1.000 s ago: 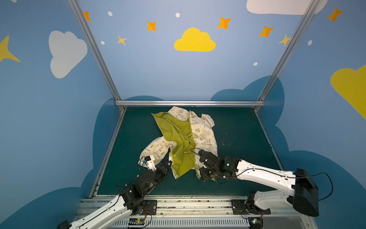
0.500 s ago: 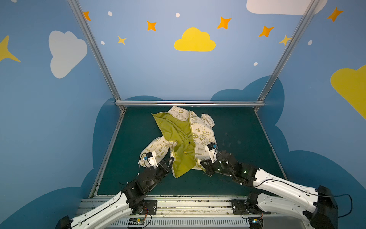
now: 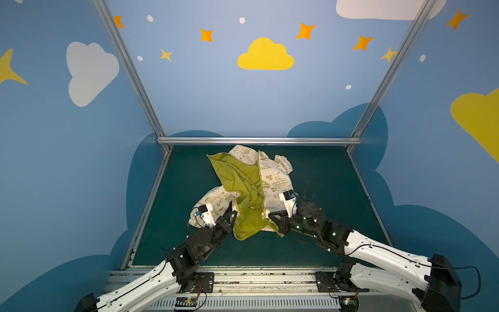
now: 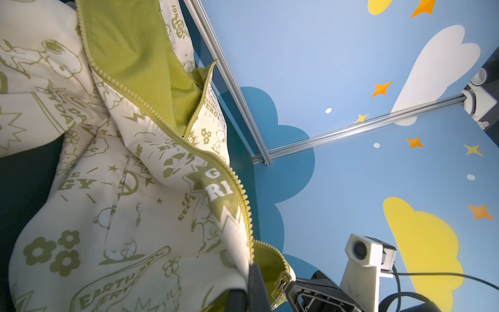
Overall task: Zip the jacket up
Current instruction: 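Lift the slider and hem with the right gripper toward the left gripper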
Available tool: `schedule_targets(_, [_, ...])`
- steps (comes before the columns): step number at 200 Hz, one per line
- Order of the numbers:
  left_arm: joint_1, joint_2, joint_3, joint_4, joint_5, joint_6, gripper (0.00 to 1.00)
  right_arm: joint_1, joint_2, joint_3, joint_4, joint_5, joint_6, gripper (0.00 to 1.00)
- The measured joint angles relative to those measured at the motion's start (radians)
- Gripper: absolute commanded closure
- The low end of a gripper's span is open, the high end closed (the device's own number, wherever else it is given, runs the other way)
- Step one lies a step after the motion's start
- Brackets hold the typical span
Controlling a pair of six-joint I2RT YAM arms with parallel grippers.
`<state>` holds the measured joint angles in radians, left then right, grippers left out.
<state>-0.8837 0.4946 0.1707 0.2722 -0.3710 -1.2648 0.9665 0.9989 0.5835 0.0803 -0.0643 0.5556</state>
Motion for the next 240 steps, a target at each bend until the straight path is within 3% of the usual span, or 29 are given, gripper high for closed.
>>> schedule_targets(74, [0.000,0.000,0.000,0.041,-0.026,0.021,0.97,-0.024,-0.024,-0.032,0.100,-0.038,-0.005,1.00])
schedule_targets(110, [0.000,0.052,-0.002,0.138,-0.007,0.065,0.97,-0.030,-0.006,-0.106,0.275,-0.117,0.006,1.00])
schedule_targets(161, [0.000,0.093,-0.011,0.439,0.059,0.301,0.97,-0.029,0.044,-0.119,0.473,-0.207,-0.038,1.00])
schedule_targets(240, [0.001,-0.023,-0.011,0.560,0.137,0.623,0.97,-0.023,0.074,-0.032,0.576,-0.297,-0.140,1.00])
